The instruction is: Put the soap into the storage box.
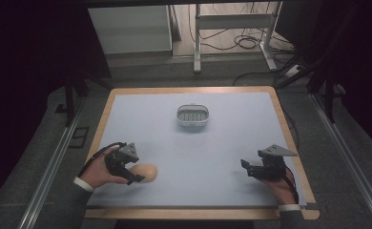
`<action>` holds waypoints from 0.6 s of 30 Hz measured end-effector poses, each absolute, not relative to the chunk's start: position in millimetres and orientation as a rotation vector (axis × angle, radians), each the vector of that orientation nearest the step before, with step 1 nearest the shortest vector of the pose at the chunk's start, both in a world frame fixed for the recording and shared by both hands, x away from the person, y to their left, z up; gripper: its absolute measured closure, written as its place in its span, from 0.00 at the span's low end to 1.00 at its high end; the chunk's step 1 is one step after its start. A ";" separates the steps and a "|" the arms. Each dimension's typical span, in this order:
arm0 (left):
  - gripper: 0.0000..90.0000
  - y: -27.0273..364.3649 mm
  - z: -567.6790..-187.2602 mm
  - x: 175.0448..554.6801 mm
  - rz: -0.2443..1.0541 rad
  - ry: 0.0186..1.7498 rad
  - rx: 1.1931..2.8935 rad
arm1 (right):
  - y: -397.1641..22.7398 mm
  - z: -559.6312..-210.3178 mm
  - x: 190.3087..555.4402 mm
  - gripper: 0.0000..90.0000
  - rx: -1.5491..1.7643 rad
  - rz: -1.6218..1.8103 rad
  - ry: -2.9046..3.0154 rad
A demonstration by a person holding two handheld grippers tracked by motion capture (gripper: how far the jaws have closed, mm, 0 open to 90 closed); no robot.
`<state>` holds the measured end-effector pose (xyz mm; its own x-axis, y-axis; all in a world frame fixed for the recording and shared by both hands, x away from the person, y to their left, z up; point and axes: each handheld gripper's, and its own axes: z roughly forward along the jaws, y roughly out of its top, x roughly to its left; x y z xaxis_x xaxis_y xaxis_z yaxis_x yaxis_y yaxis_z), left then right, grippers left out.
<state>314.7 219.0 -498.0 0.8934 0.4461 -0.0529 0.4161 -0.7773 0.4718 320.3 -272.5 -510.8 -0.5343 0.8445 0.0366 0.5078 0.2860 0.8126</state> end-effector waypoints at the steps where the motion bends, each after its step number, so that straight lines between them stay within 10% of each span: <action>1: 0.23 217.5 -500.3 315.6 0.082 0.620 2.583 | -272.5 -510.9 320.3 0.21 1.218 1.135 2.160; 18: 0.28 200.8 -518.4 323.0 0.080 0.551 2.714 | -273.2 -512.3 321.2 0.21 1.217 1.126 2.160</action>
